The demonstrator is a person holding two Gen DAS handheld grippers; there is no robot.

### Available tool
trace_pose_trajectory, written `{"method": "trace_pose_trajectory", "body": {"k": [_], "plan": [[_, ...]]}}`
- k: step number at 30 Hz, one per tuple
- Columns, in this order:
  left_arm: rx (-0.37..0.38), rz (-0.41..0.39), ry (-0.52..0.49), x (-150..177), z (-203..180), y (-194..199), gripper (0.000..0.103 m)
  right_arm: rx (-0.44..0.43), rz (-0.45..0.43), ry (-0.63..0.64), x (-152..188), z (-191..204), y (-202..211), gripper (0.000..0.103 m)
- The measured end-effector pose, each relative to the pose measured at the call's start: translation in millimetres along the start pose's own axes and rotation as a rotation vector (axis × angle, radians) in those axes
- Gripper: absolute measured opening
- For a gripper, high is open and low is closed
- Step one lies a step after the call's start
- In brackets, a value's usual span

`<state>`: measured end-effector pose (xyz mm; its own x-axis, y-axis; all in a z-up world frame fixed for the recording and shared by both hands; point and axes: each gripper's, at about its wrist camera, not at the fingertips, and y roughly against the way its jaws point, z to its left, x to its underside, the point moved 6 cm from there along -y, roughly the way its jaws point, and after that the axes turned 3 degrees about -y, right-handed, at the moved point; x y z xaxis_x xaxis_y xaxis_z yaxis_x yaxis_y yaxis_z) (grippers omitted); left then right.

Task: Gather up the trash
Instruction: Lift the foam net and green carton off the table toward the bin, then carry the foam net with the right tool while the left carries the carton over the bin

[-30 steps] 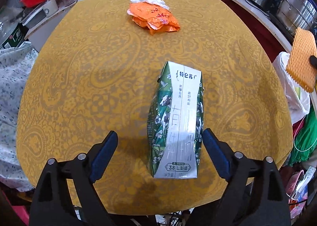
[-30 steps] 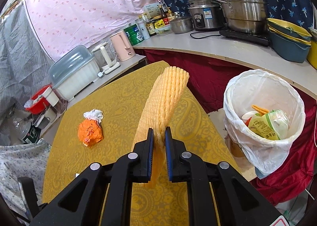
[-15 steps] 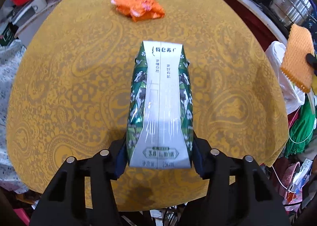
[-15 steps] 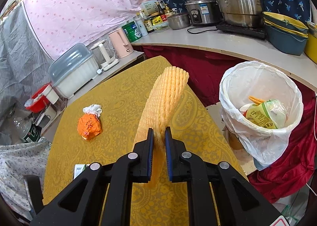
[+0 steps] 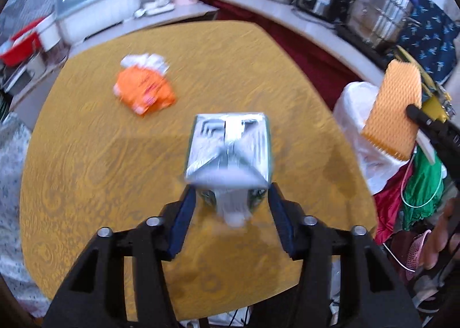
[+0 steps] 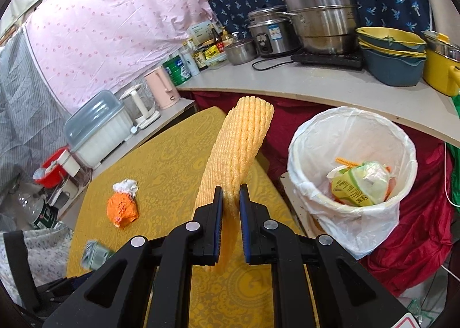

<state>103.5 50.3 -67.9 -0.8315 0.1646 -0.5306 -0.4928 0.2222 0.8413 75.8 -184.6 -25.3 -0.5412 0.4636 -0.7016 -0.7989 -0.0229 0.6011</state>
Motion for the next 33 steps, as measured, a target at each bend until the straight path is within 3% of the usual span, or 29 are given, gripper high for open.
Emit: {"method": "trace_pose_trajectory", "body": {"k": [1, 3, 12, 14, 15, 16, 19, 21, 30, 33], "plan": [[0.016, 0.014, -0.015, -4.9, -9.3, -2.9, 0.002, 0.005, -0.007, -0.007, -3.1, -4.4, 2.3, 0.011], [0.066, 0.011, -0.013, -17.6, -23.5, -4.8, 0.002, 0.014, -0.023, -0.025, -10.0, -15.6, 6.4, 0.011], [0.063, -0.025, -0.095, -37.8, -71.7, -18.0, 0.004, 0.069, -0.032, -0.085, -15.2, -61.9, 12.4, 0.011], [0.069, -0.018, -0.101, -32.3, -75.5, -20.0, 0.019, 0.078, -0.027, -0.092, -11.2, -68.9, 12.1, 0.011], [0.070, -0.008, -0.111, -28.1, -80.2, -23.7, 0.036, 0.081, -0.025, -0.095, -9.9, -71.5, 12.0, 0.011], [0.068, -0.006, -0.114, -26.3, -83.1, -25.6, 0.046, 0.082, -0.022, -0.102, -8.3, -74.7, 11.7, 0.011], [0.093, 0.019, -0.130, -17.9, -99.8, -37.3, 0.064, 0.084, -0.021, -0.112, -6.1, -78.6, 11.6, 0.011], [0.096, 0.042, -0.140, -14.2, -110.5, -51.0, 0.070, 0.085, -0.020, -0.117, -4.9, -81.0, 11.7, 0.011], [0.001, 0.093, -0.101, -9.1, -100.1, -99.8, 0.071, 0.091, -0.012, -0.133, -1.4, -94.5, 11.4, 0.011], [-0.009, 0.116, -0.093, -8.0, -94.9, -108.8, 0.060, 0.090, -0.007, -0.138, 0.6, -95.6, 8.0, 0.011]]}}
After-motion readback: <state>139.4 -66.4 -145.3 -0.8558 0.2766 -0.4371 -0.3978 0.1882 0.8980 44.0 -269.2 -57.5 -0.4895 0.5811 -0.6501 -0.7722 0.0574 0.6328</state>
